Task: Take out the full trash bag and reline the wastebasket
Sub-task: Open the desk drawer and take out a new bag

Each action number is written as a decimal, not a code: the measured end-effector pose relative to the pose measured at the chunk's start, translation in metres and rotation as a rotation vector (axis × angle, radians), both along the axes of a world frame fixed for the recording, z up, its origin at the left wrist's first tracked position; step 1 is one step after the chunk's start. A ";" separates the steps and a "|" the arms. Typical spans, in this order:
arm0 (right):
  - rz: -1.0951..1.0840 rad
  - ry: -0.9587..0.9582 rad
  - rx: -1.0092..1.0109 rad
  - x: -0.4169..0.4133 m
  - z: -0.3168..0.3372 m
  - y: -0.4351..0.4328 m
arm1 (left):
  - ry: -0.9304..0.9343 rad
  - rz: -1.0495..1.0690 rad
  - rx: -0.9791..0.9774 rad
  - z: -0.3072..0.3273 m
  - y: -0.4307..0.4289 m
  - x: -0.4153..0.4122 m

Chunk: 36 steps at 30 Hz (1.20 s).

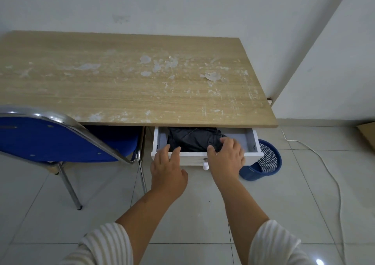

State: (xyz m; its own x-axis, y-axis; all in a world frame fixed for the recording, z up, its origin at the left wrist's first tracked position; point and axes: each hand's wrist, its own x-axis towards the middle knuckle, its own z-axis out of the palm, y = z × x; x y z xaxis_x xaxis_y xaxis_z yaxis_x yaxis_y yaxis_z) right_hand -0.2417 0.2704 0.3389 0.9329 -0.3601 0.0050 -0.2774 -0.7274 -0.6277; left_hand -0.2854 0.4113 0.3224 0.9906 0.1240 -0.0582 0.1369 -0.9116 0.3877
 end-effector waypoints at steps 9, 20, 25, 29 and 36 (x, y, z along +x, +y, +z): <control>0.097 0.275 -0.185 0.037 -0.003 -0.005 | 0.083 0.042 0.068 0.001 -0.001 0.013; 0.135 0.018 0.649 -0.016 0.049 0.018 | -0.047 -0.134 -0.146 0.036 0.010 0.031; 0.003 0.013 0.944 -0.028 0.058 0.028 | -0.120 -0.219 -0.120 0.055 0.017 0.018; 0.012 0.020 0.957 -0.046 0.059 0.035 | -0.065 -0.211 -0.127 0.062 0.029 -0.008; -0.035 0.071 0.829 -0.067 0.034 0.047 | 0.115 -0.114 -0.119 0.064 0.043 -0.044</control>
State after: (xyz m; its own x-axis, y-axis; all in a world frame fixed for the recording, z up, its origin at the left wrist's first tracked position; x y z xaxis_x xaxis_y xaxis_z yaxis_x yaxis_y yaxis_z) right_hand -0.3084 0.3174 0.3729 0.9092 -0.2500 -0.3328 -0.3501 -0.0267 -0.9363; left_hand -0.3299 0.4546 0.3860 0.9837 -0.0034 -0.1797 0.0849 -0.8724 0.4814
